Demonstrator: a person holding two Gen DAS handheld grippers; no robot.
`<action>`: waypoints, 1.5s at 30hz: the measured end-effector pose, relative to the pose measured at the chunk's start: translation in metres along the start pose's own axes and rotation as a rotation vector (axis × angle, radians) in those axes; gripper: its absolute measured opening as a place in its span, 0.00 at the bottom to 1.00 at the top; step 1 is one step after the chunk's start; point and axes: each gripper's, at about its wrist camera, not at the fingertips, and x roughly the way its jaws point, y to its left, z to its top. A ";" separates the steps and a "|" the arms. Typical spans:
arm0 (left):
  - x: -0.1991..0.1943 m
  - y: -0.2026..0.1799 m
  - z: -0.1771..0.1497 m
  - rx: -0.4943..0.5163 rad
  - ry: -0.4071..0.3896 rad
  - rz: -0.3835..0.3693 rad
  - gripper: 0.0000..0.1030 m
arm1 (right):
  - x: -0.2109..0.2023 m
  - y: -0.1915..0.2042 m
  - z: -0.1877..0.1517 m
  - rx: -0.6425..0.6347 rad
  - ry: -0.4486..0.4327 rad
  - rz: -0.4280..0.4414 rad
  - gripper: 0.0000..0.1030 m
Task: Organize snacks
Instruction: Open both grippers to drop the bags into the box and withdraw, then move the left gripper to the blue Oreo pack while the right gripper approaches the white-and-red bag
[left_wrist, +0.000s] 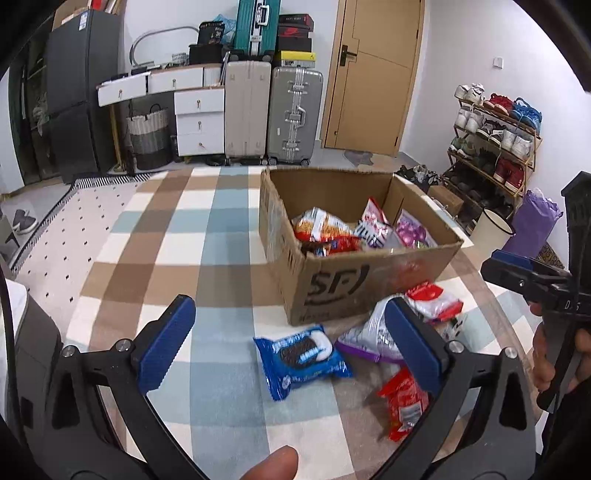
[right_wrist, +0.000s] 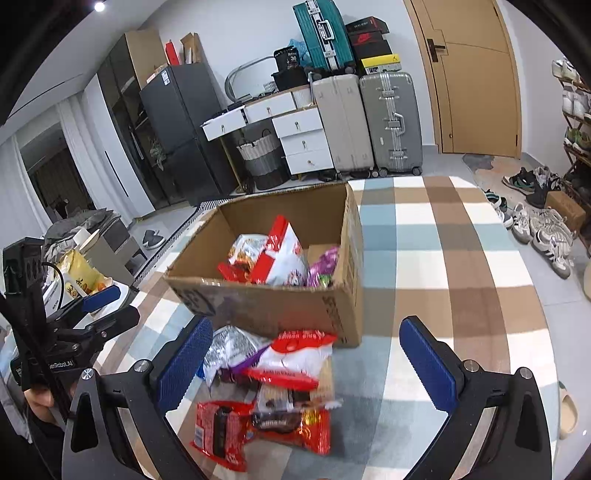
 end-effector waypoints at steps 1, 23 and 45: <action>0.003 -0.001 -0.002 -0.002 0.007 -0.001 0.99 | 0.000 0.000 -0.002 0.001 0.003 -0.002 1.00; 0.061 0.004 -0.035 -0.018 0.122 0.018 0.99 | 0.042 0.005 -0.041 -0.058 0.137 -0.085 1.00; 0.083 0.018 -0.041 -0.028 0.170 0.025 0.99 | 0.074 0.013 -0.028 -0.091 0.201 -0.155 1.00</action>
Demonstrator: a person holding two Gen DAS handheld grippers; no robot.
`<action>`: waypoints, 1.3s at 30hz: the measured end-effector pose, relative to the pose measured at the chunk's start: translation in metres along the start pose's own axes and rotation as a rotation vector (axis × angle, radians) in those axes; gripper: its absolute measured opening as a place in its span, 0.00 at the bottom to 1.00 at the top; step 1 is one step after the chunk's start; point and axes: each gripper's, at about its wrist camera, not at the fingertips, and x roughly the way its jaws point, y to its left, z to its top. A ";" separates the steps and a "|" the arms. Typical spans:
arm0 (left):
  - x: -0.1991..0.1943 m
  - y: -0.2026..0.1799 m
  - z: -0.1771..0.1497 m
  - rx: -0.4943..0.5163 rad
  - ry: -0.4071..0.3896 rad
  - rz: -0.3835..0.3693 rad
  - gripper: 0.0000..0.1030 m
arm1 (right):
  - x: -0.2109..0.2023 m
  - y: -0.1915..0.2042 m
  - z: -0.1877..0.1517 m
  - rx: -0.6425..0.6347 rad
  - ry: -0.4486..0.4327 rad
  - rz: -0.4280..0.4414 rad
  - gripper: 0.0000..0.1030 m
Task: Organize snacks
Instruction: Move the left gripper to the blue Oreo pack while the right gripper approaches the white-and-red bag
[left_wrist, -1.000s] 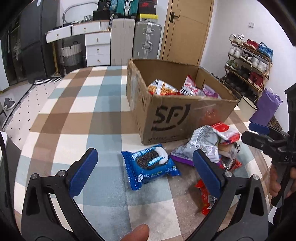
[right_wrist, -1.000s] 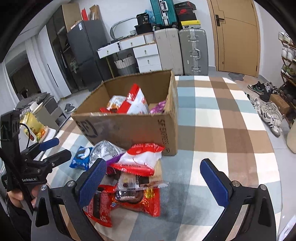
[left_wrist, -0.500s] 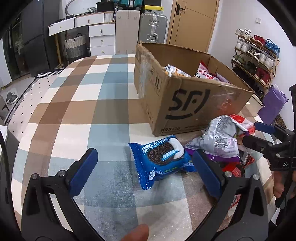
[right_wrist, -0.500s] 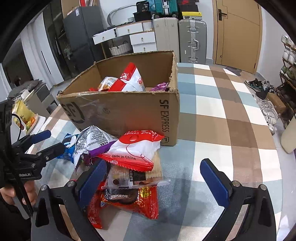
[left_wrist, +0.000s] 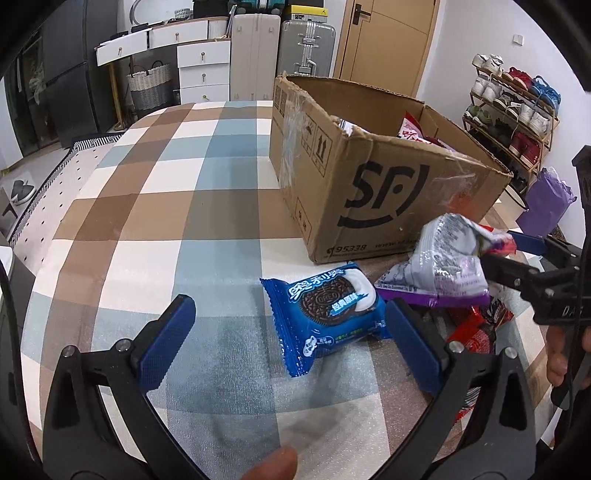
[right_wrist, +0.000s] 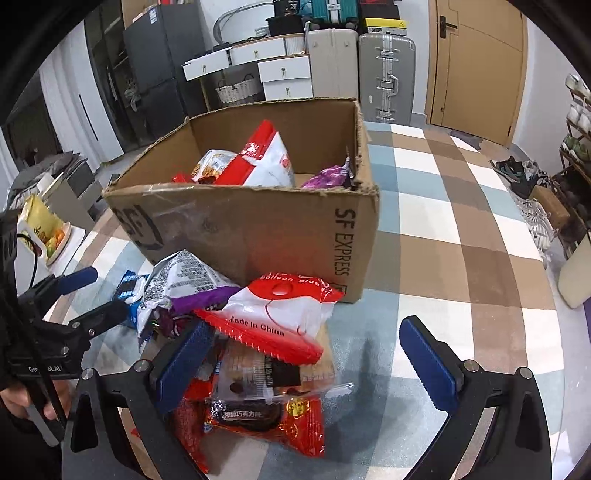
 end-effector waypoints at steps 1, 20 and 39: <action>0.001 0.000 0.000 -0.002 0.001 0.001 0.99 | 0.000 -0.001 0.001 0.001 0.000 -0.006 1.00; -0.001 0.007 0.000 -0.031 0.000 -0.023 0.99 | 0.004 -0.003 0.004 0.043 -0.016 0.018 0.68; 0.018 0.000 0.003 -0.073 0.086 -0.037 0.99 | -0.017 -0.014 -0.011 0.066 -0.114 0.103 0.46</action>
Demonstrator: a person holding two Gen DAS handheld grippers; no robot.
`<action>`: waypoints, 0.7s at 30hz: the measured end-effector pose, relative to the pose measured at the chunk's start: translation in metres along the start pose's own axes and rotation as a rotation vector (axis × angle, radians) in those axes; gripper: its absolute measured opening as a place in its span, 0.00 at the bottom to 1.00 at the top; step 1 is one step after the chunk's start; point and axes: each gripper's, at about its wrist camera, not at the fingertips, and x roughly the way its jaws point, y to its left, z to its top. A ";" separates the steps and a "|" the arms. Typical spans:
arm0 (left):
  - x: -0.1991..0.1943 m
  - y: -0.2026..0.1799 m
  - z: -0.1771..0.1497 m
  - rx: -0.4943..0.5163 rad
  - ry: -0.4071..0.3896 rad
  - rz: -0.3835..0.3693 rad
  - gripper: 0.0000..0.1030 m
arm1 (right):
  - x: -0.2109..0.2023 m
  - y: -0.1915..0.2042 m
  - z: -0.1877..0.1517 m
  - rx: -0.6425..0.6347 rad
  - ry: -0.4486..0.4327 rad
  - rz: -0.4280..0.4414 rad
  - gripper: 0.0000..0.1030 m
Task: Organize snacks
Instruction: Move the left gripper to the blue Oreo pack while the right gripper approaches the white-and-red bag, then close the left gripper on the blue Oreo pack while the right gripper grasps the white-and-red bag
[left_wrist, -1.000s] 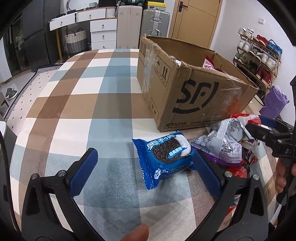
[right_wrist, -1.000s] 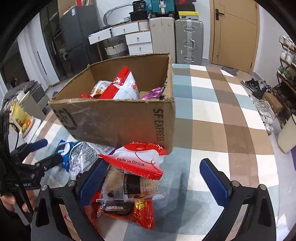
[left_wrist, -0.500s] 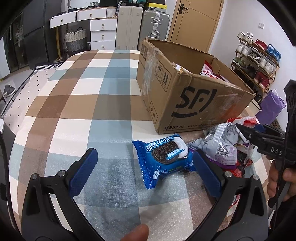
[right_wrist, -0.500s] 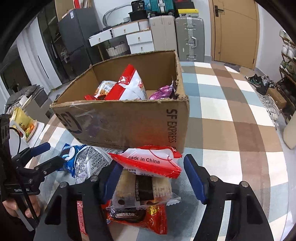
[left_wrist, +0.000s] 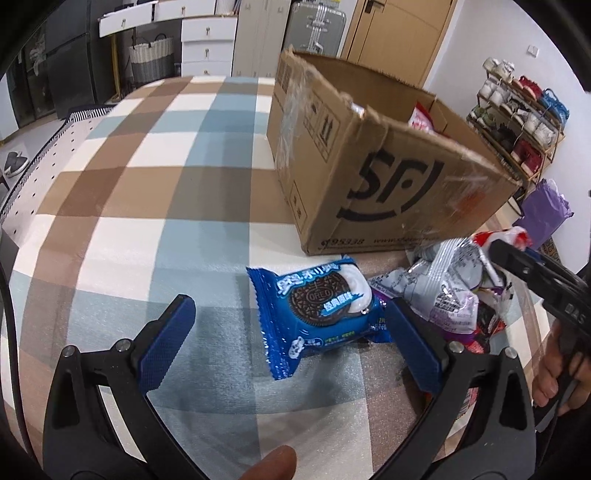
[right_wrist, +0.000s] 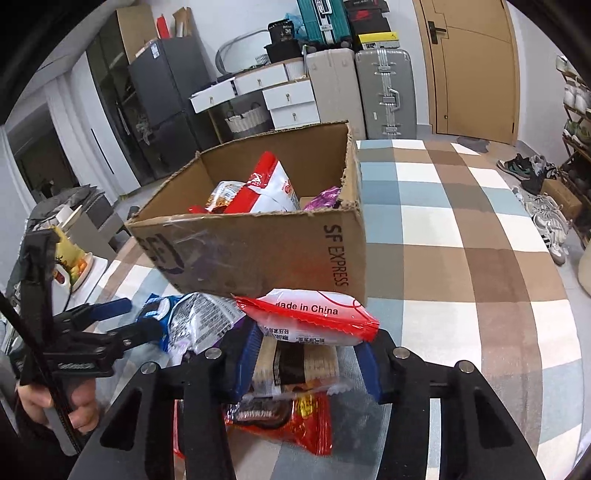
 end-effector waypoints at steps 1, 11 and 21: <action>0.003 -0.002 0.000 -0.002 0.008 0.003 0.99 | -0.003 -0.001 -0.002 -0.004 -0.008 -0.002 0.46; 0.010 -0.010 0.002 0.032 0.044 0.035 0.78 | -0.029 -0.003 -0.009 0.025 -0.049 0.028 0.46; -0.013 -0.018 -0.012 0.105 -0.009 -0.025 0.42 | -0.043 0.001 -0.012 0.040 -0.084 0.056 0.46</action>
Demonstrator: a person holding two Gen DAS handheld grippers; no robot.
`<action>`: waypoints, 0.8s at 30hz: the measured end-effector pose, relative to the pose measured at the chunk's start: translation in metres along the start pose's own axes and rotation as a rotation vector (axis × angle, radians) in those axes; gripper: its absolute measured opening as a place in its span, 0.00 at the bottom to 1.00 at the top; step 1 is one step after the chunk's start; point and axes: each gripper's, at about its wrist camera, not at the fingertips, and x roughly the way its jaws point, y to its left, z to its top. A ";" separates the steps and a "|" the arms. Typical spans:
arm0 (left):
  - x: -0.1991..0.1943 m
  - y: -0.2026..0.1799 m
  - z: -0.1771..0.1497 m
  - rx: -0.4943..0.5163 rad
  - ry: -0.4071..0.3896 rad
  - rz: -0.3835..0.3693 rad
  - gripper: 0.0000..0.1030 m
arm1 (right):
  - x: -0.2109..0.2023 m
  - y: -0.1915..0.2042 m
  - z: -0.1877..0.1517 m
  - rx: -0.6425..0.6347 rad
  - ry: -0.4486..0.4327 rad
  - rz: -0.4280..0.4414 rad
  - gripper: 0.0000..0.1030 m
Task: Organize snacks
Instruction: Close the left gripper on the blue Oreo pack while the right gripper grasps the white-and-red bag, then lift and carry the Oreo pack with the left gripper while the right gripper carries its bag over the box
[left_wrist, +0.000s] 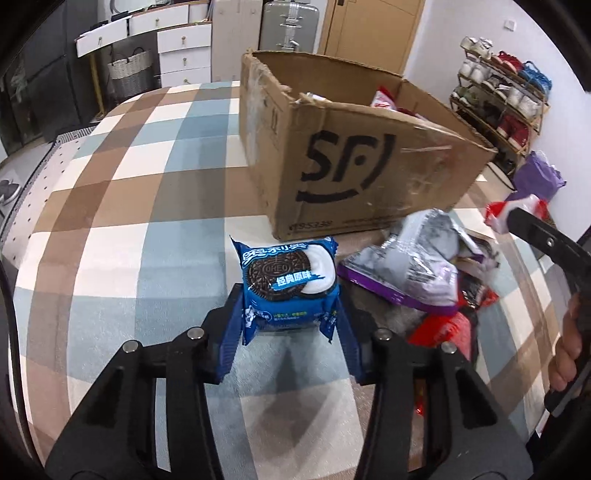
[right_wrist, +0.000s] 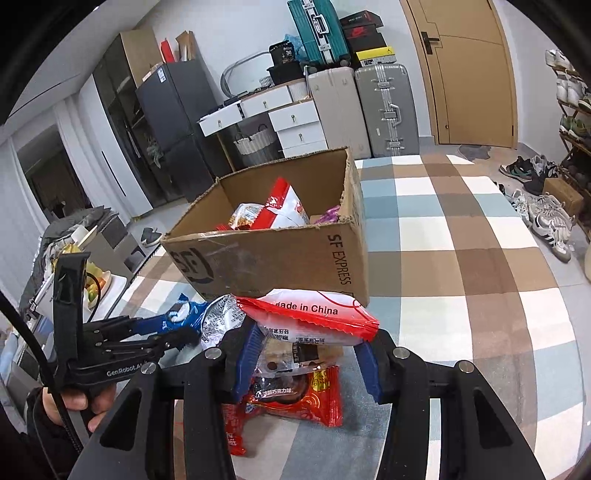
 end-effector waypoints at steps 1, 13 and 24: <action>-0.002 0.000 -0.001 0.001 -0.003 0.001 0.42 | 0.000 -0.001 0.000 0.002 -0.002 0.003 0.46; -0.050 -0.002 -0.008 -0.036 -0.087 -0.026 0.42 | -0.017 -0.001 0.002 -0.006 -0.048 0.058 0.46; -0.091 -0.015 0.010 -0.021 -0.167 -0.045 0.42 | -0.034 0.009 0.015 -0.041 -0.094 0.098 0.46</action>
